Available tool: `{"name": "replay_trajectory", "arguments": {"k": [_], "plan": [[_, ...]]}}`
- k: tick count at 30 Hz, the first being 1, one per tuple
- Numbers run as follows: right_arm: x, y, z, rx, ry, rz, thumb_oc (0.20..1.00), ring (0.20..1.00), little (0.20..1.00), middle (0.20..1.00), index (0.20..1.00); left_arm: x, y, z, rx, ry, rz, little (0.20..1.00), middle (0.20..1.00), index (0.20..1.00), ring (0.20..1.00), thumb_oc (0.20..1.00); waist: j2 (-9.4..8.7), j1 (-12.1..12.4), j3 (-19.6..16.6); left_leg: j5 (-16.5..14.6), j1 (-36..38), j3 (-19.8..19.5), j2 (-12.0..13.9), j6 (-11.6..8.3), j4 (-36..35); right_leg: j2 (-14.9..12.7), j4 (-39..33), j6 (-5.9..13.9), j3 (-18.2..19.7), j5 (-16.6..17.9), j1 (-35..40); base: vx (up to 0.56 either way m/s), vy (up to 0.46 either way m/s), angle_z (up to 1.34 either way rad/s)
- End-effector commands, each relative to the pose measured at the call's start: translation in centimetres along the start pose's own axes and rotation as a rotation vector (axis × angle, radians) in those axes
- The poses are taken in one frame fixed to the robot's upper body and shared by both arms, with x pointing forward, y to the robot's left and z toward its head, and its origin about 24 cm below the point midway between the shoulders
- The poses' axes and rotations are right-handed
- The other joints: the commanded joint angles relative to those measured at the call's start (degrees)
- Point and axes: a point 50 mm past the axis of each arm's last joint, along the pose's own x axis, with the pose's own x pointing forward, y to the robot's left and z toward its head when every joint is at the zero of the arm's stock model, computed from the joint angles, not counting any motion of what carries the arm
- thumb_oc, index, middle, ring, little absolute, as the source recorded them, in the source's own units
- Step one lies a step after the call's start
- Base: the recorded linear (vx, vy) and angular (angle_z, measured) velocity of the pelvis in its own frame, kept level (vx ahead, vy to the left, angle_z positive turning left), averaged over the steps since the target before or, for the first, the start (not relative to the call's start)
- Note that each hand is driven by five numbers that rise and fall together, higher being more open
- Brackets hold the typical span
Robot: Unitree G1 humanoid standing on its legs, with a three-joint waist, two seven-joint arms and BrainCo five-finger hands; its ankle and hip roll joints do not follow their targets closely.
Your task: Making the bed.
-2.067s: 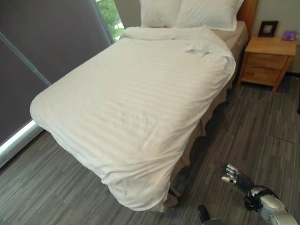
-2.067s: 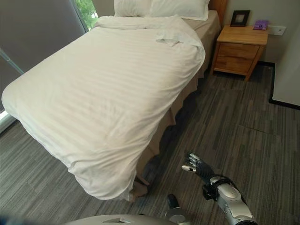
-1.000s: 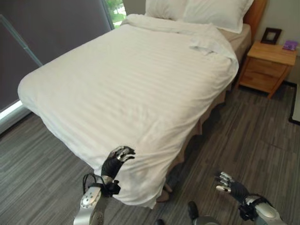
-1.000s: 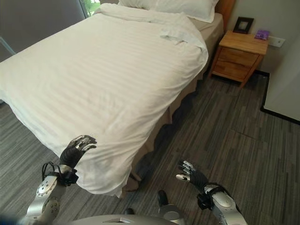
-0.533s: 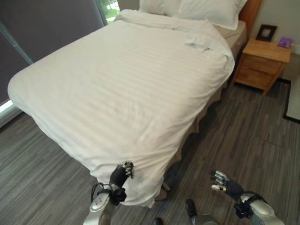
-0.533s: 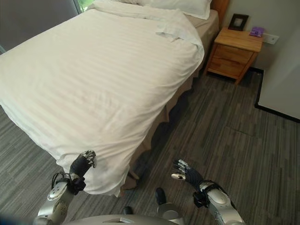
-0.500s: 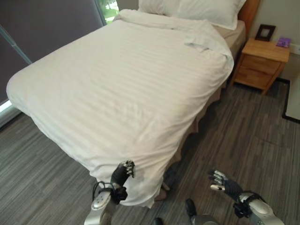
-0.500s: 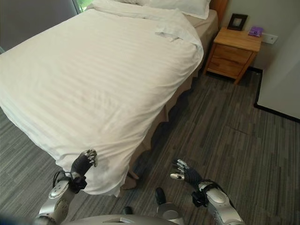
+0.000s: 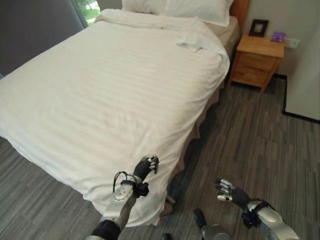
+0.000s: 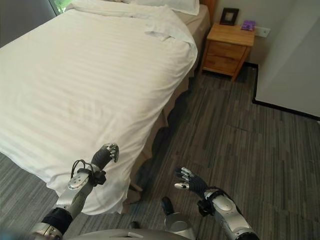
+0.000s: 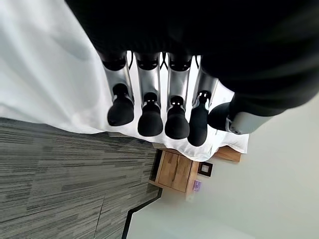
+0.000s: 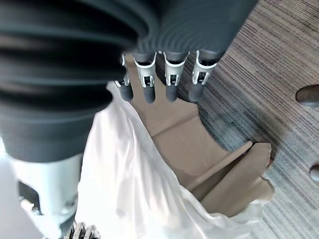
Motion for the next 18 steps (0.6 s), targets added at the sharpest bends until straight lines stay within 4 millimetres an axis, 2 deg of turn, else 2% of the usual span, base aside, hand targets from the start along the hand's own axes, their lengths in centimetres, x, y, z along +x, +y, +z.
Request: {"name": "replay_trajectory", "arguments": {"k": [1,4,9,10,12,13,14,17,18], "plan": [[0.7,-0.2,1.8,-0.058,-0.070,0.008,1.000,1.000,1.000,1.000,1.000,1.1,0.8,1.4,-0.053,-0.083,0.055,0.200,0.200,0.200,0.200,0.200,-1.01,-0.01,0.99,1.22,-0.75,-2.71,-0.46,-2.04,0.72,-2.45,0.92,4.00,-1.31,-0.47,1.99,-0.08,-0.013,-0.02],[0.6,-0.7,2.0,-0.070,-0.072,-0.015,1.000,1.000,1.000,1.000,1.000,1.6,1.5,2.0,-0.086,-0.104,0.093,0.200,0.200,0.200,0.200,0.200,-1.30,-0.34,2.31,1.83,-2.60,-2.59,-0.25,-2.27,0.72,-2.14,0.92,4.01,-0.97,0.18,-0.09,-0.11,-0.011,-0.04],[0.8,-1.4,2.9,-0.081,-0.102,-0.046,1.000,1.000,1.000,1.000,1.000,2.7,3.8,4.0,-0.168,-0.179,0.227,0.200,0.200,0.200,0.200,0.200,-3.18,-1.10,4.92,3.26,-7.16,-2.05,0.60,-2.69,0.72,-1.23,1.10,4.04,-0.27,1.76,-5.08,-0.13,-0.027,-0.10],[0.9,-1.7,3.3,-0.078,-0.121,-0.062,1.000,1.000,1.000,1.000,1.000,3.0,5.0,4.7,-0.193,-0.197,0.301,0.200,0.200,0.200,0.200,0.200,-4.20,-1.40,6.05,3.84,-9.15,-1.99,0.95,-2.93,0.72,-0.87,1.20,4.02,-0.10,2.38,-7.12,-0.14,-0.041,-0.12],[1.0,-1.9,3.5,-0.073,-0.128,-0.073,1.000,1.000,1.000,1.000,1.000,3.0,5.7,4.8,-0.212,-0.199,0.344,0.200,0.200,0.200,0.200,0.200,-4.58,-1.56,6.47,4.13,-10.09,-2.03,1.00,-3.03,0.72,-0.64,1.28,4.00,0.08,2.69,-8.18,-0.11,-0.035,-0.08],[1.1,-2.3,3.8,-0.060,-0.143,-0.101,1.000,1.000,1.000,1.000,1.000,2.7,7.4,5.3,-0.250,-0.216,0.428,0.200,0.200,0.200,0.200,0.200,-5.34,-1.82,7.29,4.58,-11.75,-2.09,1.26,-3.25,0.72,-0.41,1.41,3.98,0.20,3.03,-9.93,-0.09,-0.028,-0.01],[1.1,-2.3,3.8,-0.060,-0.144,-0.101,1.000,1.000,1.000,1.000,1.000,2.7,7.5,5.4,-0.250,-0.217,0.428,0.200,0.200,0.200,0.200,0.200,-5.35,-1.85,7.27,4.60,-11.84,-2.09,1.26,-3.26,0.72,-0.41,1.42,3.98,0.20,3.04,-10.02,-0.08,-0.022,0.00],[1.5,-2.4,4.2,-0.035,-0.171,-0.123,1.000,1.000,1.000,1.000,1.000,1.2,10.2,4.2,-0.319,-0.179,0.576,0.200,0.200,0.200,0.200,0.200,-6.62,-2.13,8.39,4.90,-13.08,-1.85,1.64,-3.38,0.72,0.12,1.58,3.90,0.70,3.31,-11.46,-0.03,-0.017,-0.11],[1.8,-2.3,4.0,-0.030,-0.162,-0.130,1.000,1.000,1.000,1.000,1.000,-0.2,11.3,2.1,-0.322,-0.086,0.656,0.200,0.200,0.200,0.200,0.200,-7.05,-1.95,9.16,4.69,-12.78,-1.59,1.87,-3.39,0.72,0.31,1.73,3.82,1.11,3.12,-11.51,-0.02,-0.014,-0.30]]}}
